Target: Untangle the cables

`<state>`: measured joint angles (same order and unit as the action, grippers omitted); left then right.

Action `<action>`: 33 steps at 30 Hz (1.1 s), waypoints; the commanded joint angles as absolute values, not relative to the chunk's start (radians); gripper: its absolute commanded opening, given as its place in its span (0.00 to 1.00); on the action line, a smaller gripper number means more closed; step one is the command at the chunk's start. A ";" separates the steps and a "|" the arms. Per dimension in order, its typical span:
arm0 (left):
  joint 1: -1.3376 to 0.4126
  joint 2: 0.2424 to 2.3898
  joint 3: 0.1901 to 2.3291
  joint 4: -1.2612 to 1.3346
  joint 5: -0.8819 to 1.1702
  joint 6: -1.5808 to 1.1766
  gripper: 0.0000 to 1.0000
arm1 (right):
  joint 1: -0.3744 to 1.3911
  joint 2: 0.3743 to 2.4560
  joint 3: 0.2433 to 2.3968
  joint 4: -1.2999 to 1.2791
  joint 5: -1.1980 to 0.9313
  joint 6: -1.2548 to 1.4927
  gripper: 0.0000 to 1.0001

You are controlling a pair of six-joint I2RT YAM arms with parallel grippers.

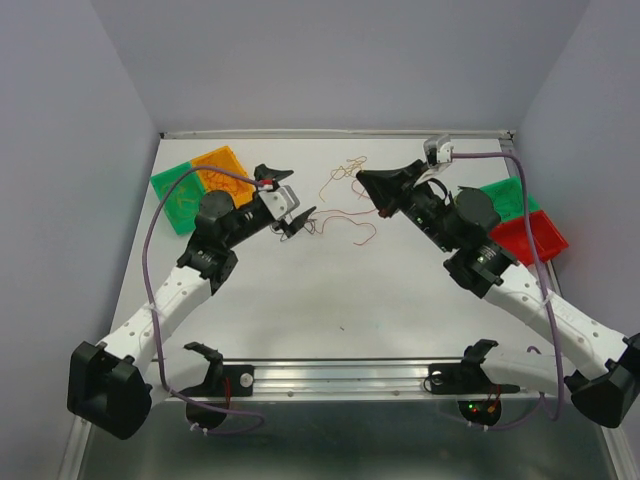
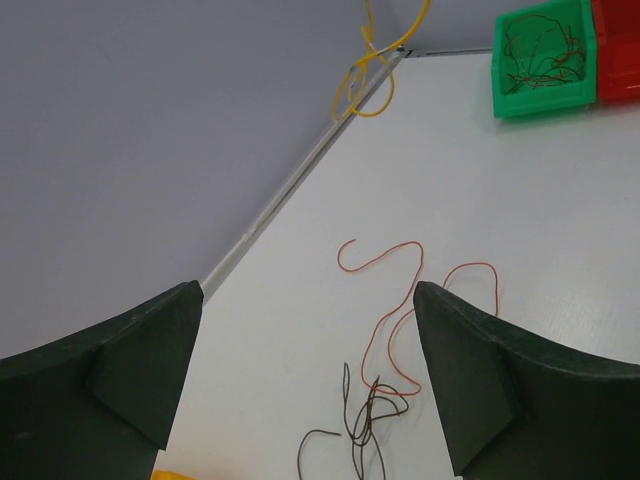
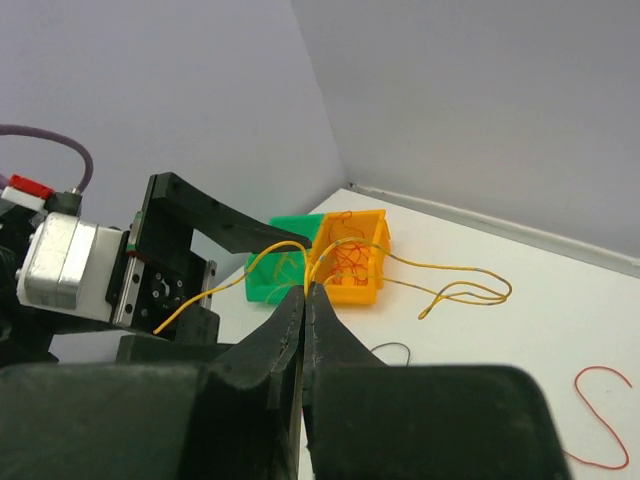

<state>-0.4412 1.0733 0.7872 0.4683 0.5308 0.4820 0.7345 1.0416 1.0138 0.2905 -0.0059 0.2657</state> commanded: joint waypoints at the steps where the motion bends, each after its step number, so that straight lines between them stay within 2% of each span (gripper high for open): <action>1: -0.436 1.023 0.736 0.561 0.656 0.545 0.99 | 0.742 1.066 0.985 0.322 -0.095 0.273 0.00; 5: -0.436 0.996 0.677 0.603 0.741 0.606 0.93 | 0.742 1.091 0.977 0.319 -0.198 0.253 0.00; 15: -0.437 0.939 0.562 0.785 0.765 0.647 0.92 | 0.742 1.112 0.965 0.279 -0.389 0.249 0.01; 27: -0.436 0.965 0.578 0.779 0.802 0.620 0.88 | 0.742 1.199 0.991 0.232 -0.544 0.210 0.01; 31: -0.436 0.991 0.598 0.739 0.853 0.633 0.79 | 0.744 1.223 1.005 0.230 -0.551 0.203 0.00; 33: -0.437 1.008 0.613 0.717 0.871 0.640 0.68 | 0.744 1.227 1.014 0.230 -0.552 0.199 0.01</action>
